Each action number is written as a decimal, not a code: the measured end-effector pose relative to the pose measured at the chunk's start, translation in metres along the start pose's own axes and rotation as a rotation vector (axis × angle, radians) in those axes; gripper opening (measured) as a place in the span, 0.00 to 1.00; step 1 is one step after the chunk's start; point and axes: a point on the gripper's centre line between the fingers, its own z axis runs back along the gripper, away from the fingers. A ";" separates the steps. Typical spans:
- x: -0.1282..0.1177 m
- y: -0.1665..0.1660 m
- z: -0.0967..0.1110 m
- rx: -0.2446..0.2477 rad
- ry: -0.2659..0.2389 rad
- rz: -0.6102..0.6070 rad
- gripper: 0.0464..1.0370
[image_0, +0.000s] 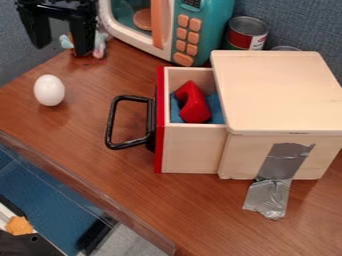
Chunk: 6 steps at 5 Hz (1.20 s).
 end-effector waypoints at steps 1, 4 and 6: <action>0.019 0.014 -0.001 0.073 -0.040 0.048 0.96; 0.067 0.012 -0.034 0.208 -0.092 0.015 0.96; 0.092 0.010 -0.063 0.120 -0.129 0.006 0.96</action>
